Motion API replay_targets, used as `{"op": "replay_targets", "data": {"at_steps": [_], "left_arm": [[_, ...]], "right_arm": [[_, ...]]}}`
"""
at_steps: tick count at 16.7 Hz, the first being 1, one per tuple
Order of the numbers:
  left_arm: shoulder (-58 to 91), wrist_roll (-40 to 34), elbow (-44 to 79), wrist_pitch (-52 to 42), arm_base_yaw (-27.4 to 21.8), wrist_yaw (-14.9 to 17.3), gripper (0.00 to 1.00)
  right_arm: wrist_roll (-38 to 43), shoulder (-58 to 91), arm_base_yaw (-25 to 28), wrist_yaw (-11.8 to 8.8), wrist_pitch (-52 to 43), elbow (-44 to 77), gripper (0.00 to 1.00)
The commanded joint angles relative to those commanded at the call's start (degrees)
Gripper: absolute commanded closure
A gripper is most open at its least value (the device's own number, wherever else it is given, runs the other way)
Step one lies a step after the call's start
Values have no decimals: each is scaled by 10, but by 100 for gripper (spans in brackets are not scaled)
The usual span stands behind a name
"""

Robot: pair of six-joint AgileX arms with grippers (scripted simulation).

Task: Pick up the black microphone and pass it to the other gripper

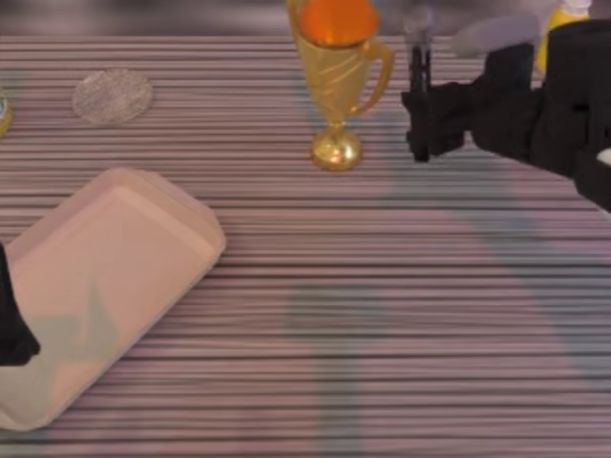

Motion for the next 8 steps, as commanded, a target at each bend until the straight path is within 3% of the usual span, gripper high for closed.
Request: {"op": "replay_targets", "data": {"at_steps": [4, 8], "left_arm": [[0, 0, 0, 0, 0, 0, 0], [0, 0, 0, 0, 0, 0, 0]], "right_arm": [[-39, -56, -3, -50, 149, -42, 100], [-57, -83, -4, -71, 203, -59, 100]]}}
